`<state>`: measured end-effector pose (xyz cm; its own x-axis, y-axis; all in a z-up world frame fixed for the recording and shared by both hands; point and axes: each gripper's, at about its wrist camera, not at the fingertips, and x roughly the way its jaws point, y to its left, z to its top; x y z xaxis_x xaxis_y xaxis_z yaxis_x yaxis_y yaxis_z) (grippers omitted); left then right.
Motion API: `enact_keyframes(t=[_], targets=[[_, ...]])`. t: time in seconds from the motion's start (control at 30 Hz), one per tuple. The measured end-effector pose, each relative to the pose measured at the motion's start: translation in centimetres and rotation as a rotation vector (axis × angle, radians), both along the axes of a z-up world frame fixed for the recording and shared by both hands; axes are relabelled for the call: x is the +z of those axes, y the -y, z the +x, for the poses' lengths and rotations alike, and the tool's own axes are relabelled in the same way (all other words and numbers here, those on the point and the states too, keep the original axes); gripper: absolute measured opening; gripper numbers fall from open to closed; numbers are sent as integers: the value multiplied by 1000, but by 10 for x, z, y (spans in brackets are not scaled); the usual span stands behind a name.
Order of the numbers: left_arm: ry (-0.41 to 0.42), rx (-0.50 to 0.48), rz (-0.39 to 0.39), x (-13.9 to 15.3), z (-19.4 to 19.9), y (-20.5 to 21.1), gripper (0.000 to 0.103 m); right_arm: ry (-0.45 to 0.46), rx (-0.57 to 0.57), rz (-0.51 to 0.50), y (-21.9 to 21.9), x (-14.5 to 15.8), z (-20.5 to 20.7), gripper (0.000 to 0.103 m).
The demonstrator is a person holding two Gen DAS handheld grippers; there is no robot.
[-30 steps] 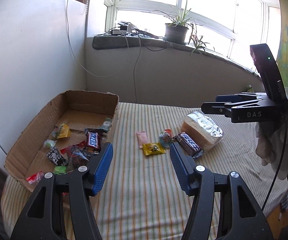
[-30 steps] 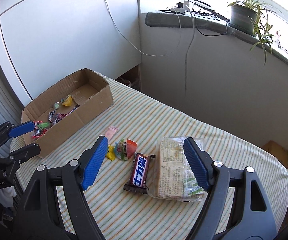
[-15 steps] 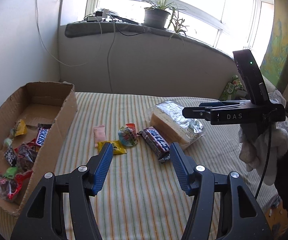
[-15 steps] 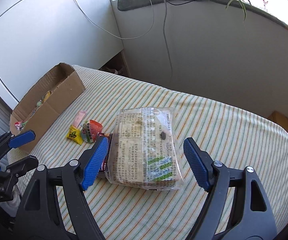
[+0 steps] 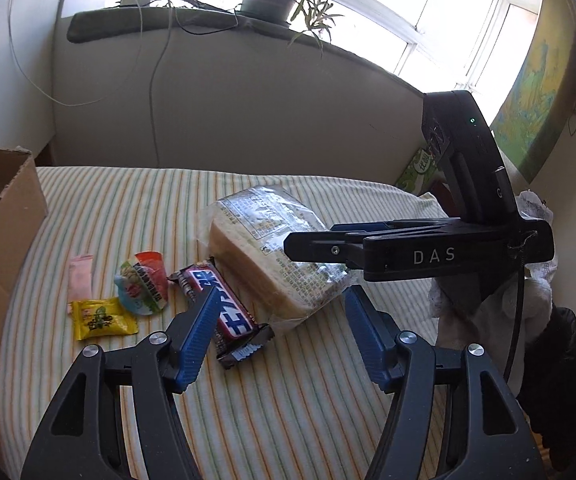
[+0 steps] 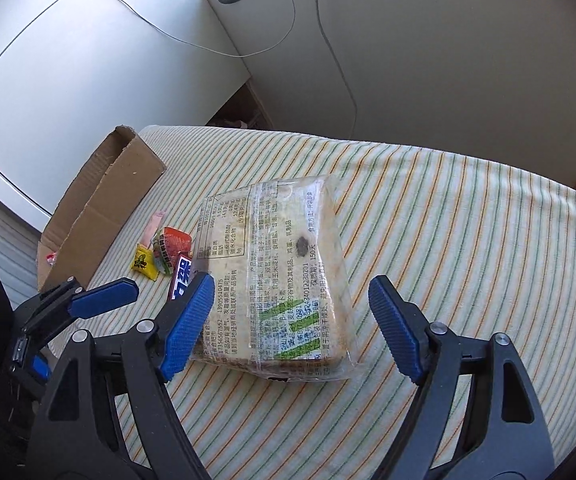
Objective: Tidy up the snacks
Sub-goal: 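Move both grippers to opposite sides of the clear-wrapped bread package, then close both grippers on the bread package and lift it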
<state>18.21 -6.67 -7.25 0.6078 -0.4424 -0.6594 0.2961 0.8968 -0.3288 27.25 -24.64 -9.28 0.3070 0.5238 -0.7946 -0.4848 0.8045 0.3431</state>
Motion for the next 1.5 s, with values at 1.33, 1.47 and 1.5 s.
enact_keyframes(t=[1.33,1.47,1.5], targets=[[-11,-36,-16,-4,24,25,64,0,34,50,-8,15,-17,68],[22,-21,-16,11,9,18,64,26,46,51,-14,27,-24,68],[30,-17,-15,14,4,15,64,33,50,50,-17,31,-26,68]])
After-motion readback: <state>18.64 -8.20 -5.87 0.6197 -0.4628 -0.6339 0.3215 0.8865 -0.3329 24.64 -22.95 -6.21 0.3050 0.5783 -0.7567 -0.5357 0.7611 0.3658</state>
